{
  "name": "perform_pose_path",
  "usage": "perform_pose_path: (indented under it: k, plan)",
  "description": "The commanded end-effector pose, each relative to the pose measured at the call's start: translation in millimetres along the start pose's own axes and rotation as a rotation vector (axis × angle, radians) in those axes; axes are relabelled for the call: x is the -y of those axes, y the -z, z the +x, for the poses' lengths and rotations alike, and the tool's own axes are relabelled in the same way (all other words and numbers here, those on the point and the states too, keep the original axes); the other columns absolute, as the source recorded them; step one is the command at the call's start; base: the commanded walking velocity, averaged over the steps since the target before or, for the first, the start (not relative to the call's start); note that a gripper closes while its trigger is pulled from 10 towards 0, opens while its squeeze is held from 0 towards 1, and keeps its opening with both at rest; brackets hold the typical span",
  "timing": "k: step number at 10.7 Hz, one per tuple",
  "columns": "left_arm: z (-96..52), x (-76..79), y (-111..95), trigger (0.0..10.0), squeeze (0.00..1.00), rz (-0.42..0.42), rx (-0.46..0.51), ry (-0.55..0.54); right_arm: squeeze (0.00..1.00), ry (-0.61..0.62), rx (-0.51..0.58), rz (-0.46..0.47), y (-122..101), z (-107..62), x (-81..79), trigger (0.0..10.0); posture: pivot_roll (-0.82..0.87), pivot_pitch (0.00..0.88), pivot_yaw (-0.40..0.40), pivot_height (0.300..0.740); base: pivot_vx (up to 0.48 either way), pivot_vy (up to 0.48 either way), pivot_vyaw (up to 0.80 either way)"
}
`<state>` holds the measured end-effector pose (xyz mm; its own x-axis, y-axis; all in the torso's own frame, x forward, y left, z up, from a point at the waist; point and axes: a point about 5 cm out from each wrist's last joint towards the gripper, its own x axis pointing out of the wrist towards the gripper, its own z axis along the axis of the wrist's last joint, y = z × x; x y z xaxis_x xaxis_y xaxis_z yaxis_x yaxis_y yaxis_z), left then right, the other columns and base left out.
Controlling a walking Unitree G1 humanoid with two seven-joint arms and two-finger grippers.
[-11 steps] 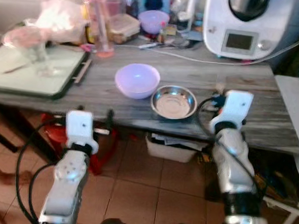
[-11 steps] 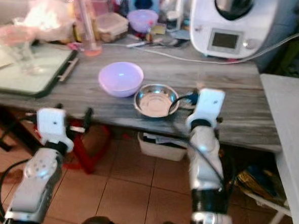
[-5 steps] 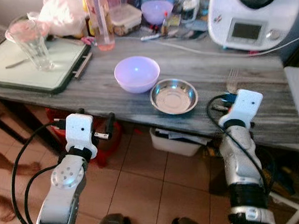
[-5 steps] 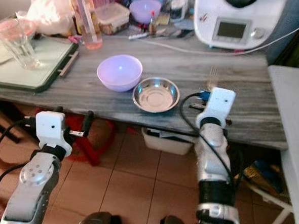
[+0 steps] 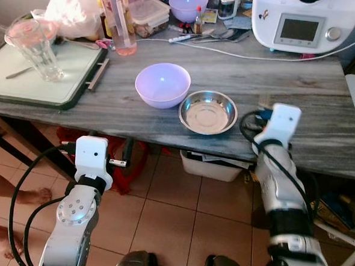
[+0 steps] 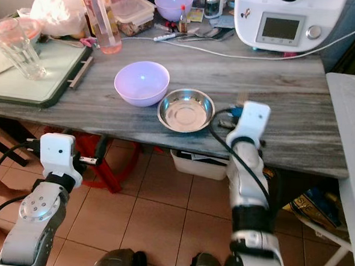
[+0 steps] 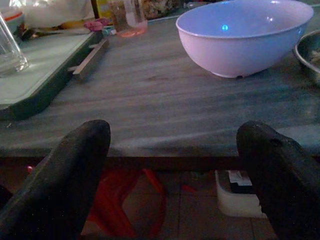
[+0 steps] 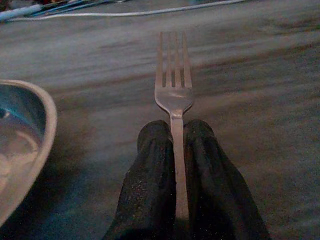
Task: Setting the table
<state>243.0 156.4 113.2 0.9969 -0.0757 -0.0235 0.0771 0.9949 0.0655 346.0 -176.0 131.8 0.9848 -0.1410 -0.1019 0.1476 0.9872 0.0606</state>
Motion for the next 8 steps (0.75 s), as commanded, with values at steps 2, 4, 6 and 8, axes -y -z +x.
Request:
perform_pose_path:
  k: [2,4,6,8]
  plan:
    - [-3.1,-3.8,-0.7,10.0,0.00,0.020,-0.009,0.000,0.00,-0.037,-0.043,-0.006,3.1,5.1,-8.0,0.0,0.11,0.173,0.115,0.740,0.000,0.000,0.00]
    - [-2.9,-3.2,-0.8,10.0,0.00,0.020,-0.016,0.001,0.00,-0.071,-0.055,-0.005,2.6,8.1,-14.1,0.0,0.12,0.174,0.113,0.740,0.000,0.000,0.00]
    - [-3.3,-2.0,-0.3,10.0,0.00,0.019,-0.020,0.002,0.00,-0.080,-0.072,0.008,5.6,8.7,-18.4,0.0,0.12,0.176,0.113,0.740,0.000,0.000,0.00]
    - [-2.8,-0.7,-0.2,10.0,0.00,0.026,-0.022,0.015,0.00,-0.080,-0.096,0.014,9.6,8.5,-21.7,10.0,0.12,0.177,0.115,0.740,0.000,0.000,0.00]
